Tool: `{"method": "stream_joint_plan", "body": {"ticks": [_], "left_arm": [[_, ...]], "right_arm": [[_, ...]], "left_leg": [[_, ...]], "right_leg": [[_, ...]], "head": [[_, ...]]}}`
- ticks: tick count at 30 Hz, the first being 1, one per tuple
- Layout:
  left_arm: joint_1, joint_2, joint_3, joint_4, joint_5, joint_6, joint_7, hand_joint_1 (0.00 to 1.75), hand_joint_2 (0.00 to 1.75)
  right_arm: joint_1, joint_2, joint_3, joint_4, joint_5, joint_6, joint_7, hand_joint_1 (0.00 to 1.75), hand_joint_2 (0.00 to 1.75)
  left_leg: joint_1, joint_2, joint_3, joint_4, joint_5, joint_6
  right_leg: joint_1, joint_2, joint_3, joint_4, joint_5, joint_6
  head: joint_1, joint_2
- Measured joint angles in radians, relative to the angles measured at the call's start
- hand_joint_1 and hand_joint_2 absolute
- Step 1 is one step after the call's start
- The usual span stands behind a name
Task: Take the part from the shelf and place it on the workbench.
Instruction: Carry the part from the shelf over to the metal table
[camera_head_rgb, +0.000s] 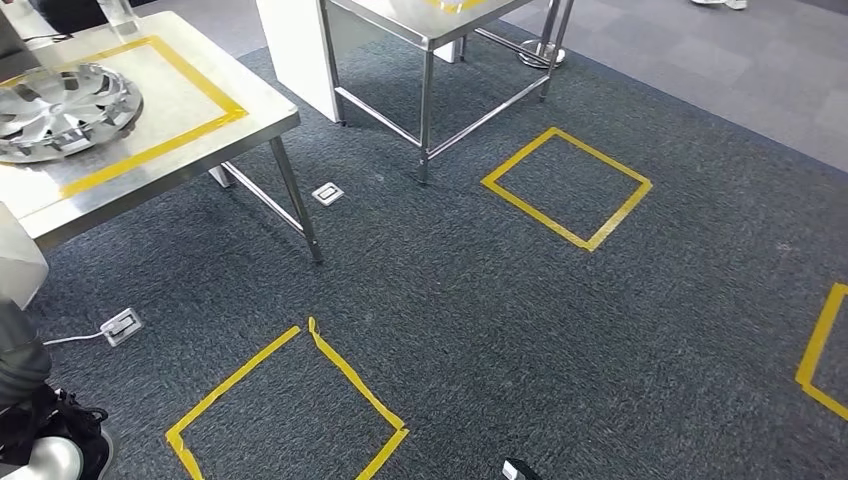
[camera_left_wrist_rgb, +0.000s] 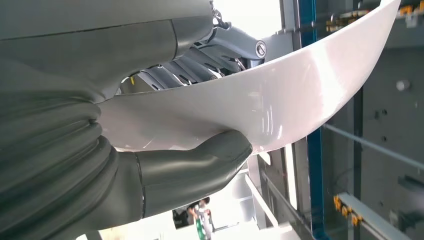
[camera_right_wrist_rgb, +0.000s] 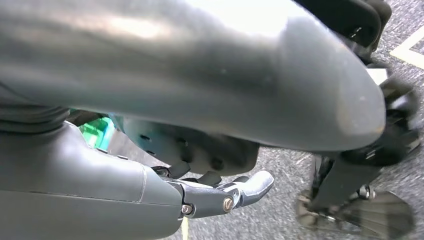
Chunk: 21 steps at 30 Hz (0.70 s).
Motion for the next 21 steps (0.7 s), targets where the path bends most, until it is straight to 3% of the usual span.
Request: {"method": "stream_joint_plan", "body": {"ticks": [1, 2, 4, 5, 7, 8, 10, 12, 14, 16, 17, 18, 19, 21], "left_arm": [[-0.001, -0.004, -0.001, 0.001, -0.001, 0.0, 0.0, 1.75, 1.75], [-0.002, -0.007, -0.002, 0.003, -0.002, 0.0, 0.001, 1.75, 1.75], [-0.003, -0.012, -0.003, 0.004, -0.009, -0.001, 0.004, 1.75, 1.75], [-0.003, -0.015, -0.004, 0.003, -0.015, 0.0, 0.007, 1.75, 1.75], [-0.004, -0.021, -0.005, 0.0, -0.03, 0.001, 0.018, 1.75, 1.75], [-0.003, -0.024, -0.005, -0.003, -0.038, 0.004, 0.023, 1.75, 1.75], [0.001, -0.029, -0.006, -0.013, -0.053, 0.01, 0.03, 1.75, 1.75], [0.003, -0.032, -0.006, -0.022, -0.064, 0.016, 0.031, 1.75, 1.75], [0.003, -0.034, -0.006, -0.026, -0.072, 0.018, 0.033, 1.75, 1.75], [0.006, -0.037, -0.007, -0.026, -0.077, 0.018, 0.036, 1.75, 1.75], [0.007, -0.037, -0.007, -0.026, -0.077, 0.018, 0.036, 1.75, 1.75], [0.008, -0.038, -0.007, -0.025, -0.078, 0.018, 0.037, 1.75, 1.75], [0.007, -0.038, -0.007, -0.025, -0.078, 0.018, 0.038, 1.75, 1.75], [0.004, -0.039, -0.007, -0.025, -0.078, 0.018, 0.04, 1.75, 1.75]], "right_arm": [[0.002, 0.0, 0.0, 0.0, -0.001, 0.001, -0.009, 0.0, 0.0], [0.003, 0.0, 0.0, 0.0, -0.001, 0.001, -0.014, 0.0, 0.0], [0.003, 0.0, 0.0, 0.0, -0.002, 0.002, -0.016, 0.0, 0.0], [0.003, 0.0, 0.0, 0.0, -0.002, 0.003, -0.016, 0.0, 0.0], [0.004, -0.001, 0.0, 0.0, -0.002, 0.006, -0.016, 0.0, 0.0], [0.005, -0.002, 0.0, 0.0, -0.002, 0.009, -0.016, 0.0, 0.0], [0.004, -0.001, 0.0, 0.0, -0.001, 0.014, -0.014, 0.0, 0.0], [0.003, -0.001, 0.0, 0.0, -0.001, 0.017, -0.012, 0.0, 0.0], [0.005, -0.001, 0.0, 0.0, -0.001, 0.017, -0.013, 0.0, 0.0], [0.009, -0.001, 0.0, 0.0, -0.001, 0.017, -0.013, 0.0, 0.0], [0.01, -0.001, 0.0, 0.0, -0.002, 0.017, -0.012, 0.0, 0.0], [0.01, -0.001, 0.0, 0.0, -0.002, 0.017, -0.011, 0.0, 0.0], [0.01, 0.0, 0.0, 0.0, -0.002, 0.017, -0.01, 0.0, 0.0], [0.009, -0.001, 0.0, 0.0, -0.002, 0.017, -0.004, 0.0, 0.0]], "left_leg": [[-0.001, -0.014, -0.001, 0.0, 0.001, 0.001], [-0.001, -0.029, -0.002, 0.0, 0.002, 0.001], [-0.002, -0.059, -0.001, 0.001, 0.005, -0.002], [-0.001, -0.072, -0.001, 0.001, 0.006, -0.006], [0.0, -0.097, -0.007, 0.001, 0.01, -0.016], [0.003, -0.108, -0.01, 0.0, 0.013, -0.023], [0.005, -0.122, -0.015, -0.005, 0.019, -0.037], [0.002, -0.076, -0.029, 0.02, 0.0, -0.047], [-0.001, -0.008, -0.072, 0.118, -0.06, -0.055], [0.001, 0.013, -0.119, 0.23, -0.109, -0.063], [0.002, 0.016, -0.124, 0.248, -0.109, -0.066], [0.002, 0.02, -0.11, 0.228, -0.092, -0.067], [0.003, 0.032, -0.076, 0.173, -0.063, -0.067], [-0.001, 0.075, -0.006, 0.048, -0.022, -0.058]], "right_leg": [[0.0, 0.004, -0.021, 0.039, -0.007, -0.001], [0.001, 0.006, -0.026, 0.044, 0.005, -0.004], [0.001, 0.022, 0.016, -0.052, 0.073, -0.013], [0.0, 0.047, 0.047, -0.12, 0.101, -0.019], [0.002, 0.081, 0.086, -0.208, 0.129, -0.025], [0.004, 0.084, 0.09, -0.218, 0.128, -0.026], [0.005, 0.057, 0.092, -0.227, 0.134, -0.032], [0.001, 0.031, 0.097, -0.241, 0.143, -0.044], [0.0, 0.003, 0.099, -0.246, 0.145, -0.052], [0.001, -0.027, 0.098, -0.245, 0.144, -0.055], [0.001, -0.042, 0.098, -0.245, 0.144, -0.054], [0.001, -0.057, 0.098, -0.244, 0.143, -0.053], [0.001, -0.07, 0.099, -0.242, 0.141, -0.051], [0.005, -0.093, 0.1, -0.236, 0.135, -0.041]], "head": [[0.0, 0.0], [0.0, 0.0], [0.0, 0.0], [0.0, 0.0], [0.001, 0.0], [0.001, 0.0], [0.003, 0.0], [-0.001, 0.0], [-0.007, 0.0], [-0.008, 0.0], [-0.008, 0.0], [-0.008, 0.0], [-0.008, 0.0], [-0.008, 0.0]]}}
